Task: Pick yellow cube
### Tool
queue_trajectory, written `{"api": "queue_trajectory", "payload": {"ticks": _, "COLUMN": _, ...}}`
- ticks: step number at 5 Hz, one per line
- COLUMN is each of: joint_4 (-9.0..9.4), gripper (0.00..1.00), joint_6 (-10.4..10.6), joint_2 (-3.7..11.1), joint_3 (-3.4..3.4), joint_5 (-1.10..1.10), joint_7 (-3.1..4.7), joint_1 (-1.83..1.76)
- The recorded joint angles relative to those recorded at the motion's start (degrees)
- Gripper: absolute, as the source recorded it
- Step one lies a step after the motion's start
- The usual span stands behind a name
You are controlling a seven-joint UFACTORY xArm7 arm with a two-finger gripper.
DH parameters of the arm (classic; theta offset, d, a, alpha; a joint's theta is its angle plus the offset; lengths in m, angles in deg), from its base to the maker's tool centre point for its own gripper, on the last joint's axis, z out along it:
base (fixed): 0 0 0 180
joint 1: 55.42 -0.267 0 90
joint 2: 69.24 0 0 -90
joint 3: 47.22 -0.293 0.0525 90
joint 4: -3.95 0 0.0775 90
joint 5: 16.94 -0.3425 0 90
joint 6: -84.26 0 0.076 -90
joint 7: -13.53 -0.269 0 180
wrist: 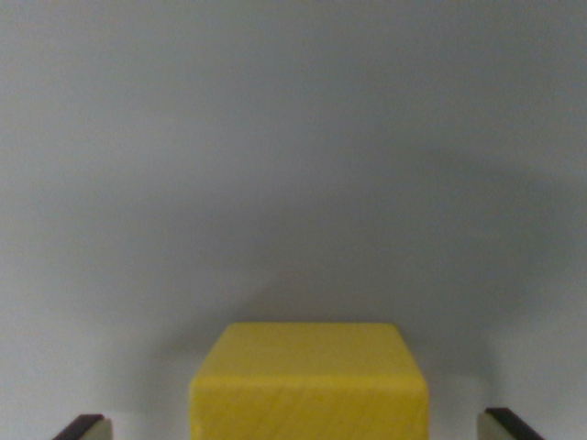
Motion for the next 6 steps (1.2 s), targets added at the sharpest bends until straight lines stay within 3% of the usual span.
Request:
{"api": "queue_trajectory", "payload": {"ticks": 3, "joint_4": 0.04, "gripper": 0.00, "joint_6": 0.07, "joint_2": 0.05, "joint_3": 0.00, "joint_5": -0.01, "joint_7": 0.02, "joint_1": 0.01}}
{"api": "queue_trajectory", "payload": {"ticks": 4, "joint_4": 0.04, "gripper": 1.00, "joint_6": 0.07, "joint_2": 0.05, "joint_3": 0.00, "joint_5": -0.01, "joint_7": 0.02, "joint_1": 0.01}}
{"api": "queue_trajectory", "payload": {"ticks": 6, "joint_4": 0.04, "gripper": 1.00, "joint_6": 0.07, "joint_2": 0.05, "joint_3": 0.00, "joint_5": -0.01, "joint_7": 0.02, "joint_1": 0.01}}
